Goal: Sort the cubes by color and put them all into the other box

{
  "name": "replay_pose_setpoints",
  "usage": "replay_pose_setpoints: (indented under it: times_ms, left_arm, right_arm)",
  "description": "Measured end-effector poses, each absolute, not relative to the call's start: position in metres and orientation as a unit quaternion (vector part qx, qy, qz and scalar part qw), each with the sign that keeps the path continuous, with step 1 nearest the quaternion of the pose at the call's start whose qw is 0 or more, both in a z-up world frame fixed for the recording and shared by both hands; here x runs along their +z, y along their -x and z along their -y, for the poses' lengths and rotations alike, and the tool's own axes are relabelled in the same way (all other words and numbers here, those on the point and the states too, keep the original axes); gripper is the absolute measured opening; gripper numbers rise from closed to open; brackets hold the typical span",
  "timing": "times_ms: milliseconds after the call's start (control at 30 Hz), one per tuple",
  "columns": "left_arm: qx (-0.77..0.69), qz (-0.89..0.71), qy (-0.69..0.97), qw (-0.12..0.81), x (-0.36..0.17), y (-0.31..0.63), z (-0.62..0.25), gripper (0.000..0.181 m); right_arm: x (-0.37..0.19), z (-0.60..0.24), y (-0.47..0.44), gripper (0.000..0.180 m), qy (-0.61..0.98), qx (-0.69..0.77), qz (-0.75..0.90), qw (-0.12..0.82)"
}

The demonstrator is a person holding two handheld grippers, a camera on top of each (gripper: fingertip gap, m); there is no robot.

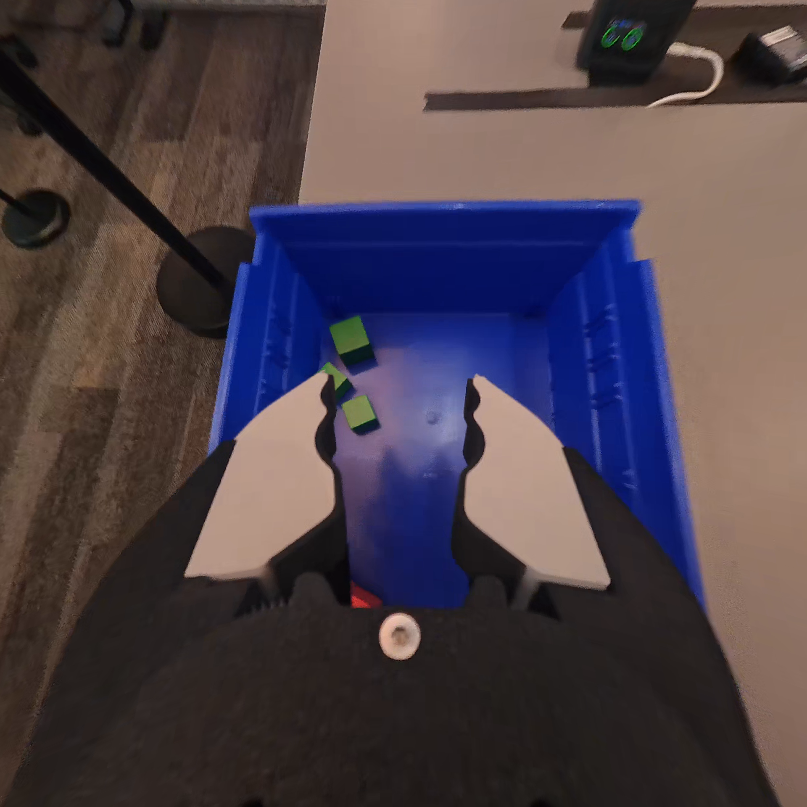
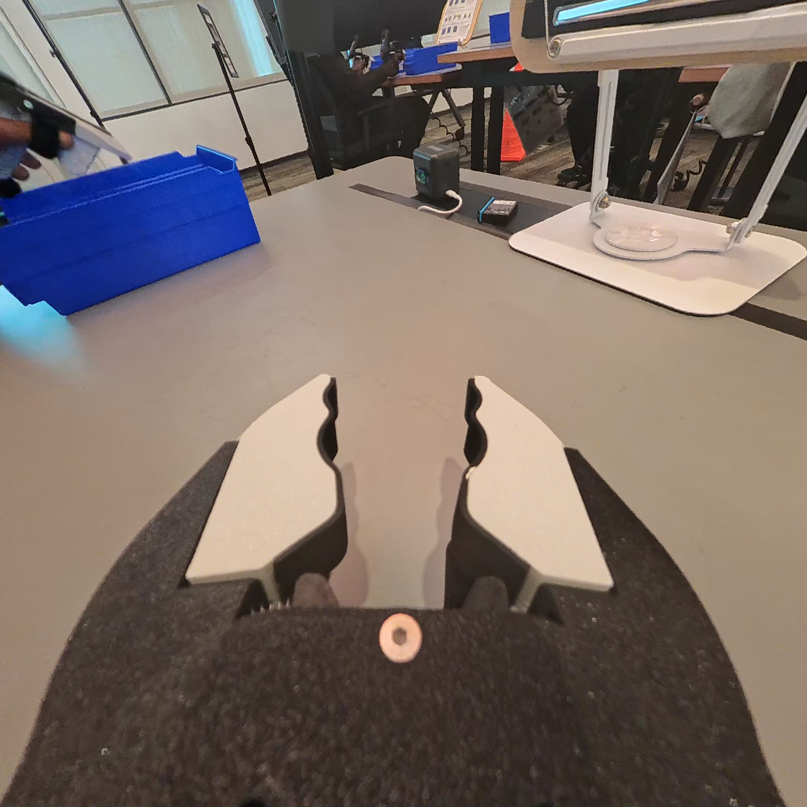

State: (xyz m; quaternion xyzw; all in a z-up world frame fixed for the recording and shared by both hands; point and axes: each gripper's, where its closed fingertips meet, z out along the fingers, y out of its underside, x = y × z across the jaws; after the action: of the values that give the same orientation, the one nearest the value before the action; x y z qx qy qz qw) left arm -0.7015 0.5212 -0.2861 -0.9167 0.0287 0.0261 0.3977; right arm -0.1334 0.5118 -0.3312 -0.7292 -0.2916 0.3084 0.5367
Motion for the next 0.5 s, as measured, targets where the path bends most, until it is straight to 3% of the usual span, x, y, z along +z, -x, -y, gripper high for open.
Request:
replay_pose_setpoints:
  times_ms: [200, 500]
  left_arm:
    - [0.044, -0.063, 0.903, 0.423, -0.25, 0.678, -0.522, 0.057]
    - [0.04, -0.077, 0.906, 0.415, -0.252, 0.668, -0.52, 0.057]
  right_arm:
    - [-0.327, -0.51, 0.133, 0.056, 0.726, 0.307, 0.293, 0.542]
    - [-0.324, -0.509, 0.131, 0.055, 0.724, 0.306, 0.292, 0.545]
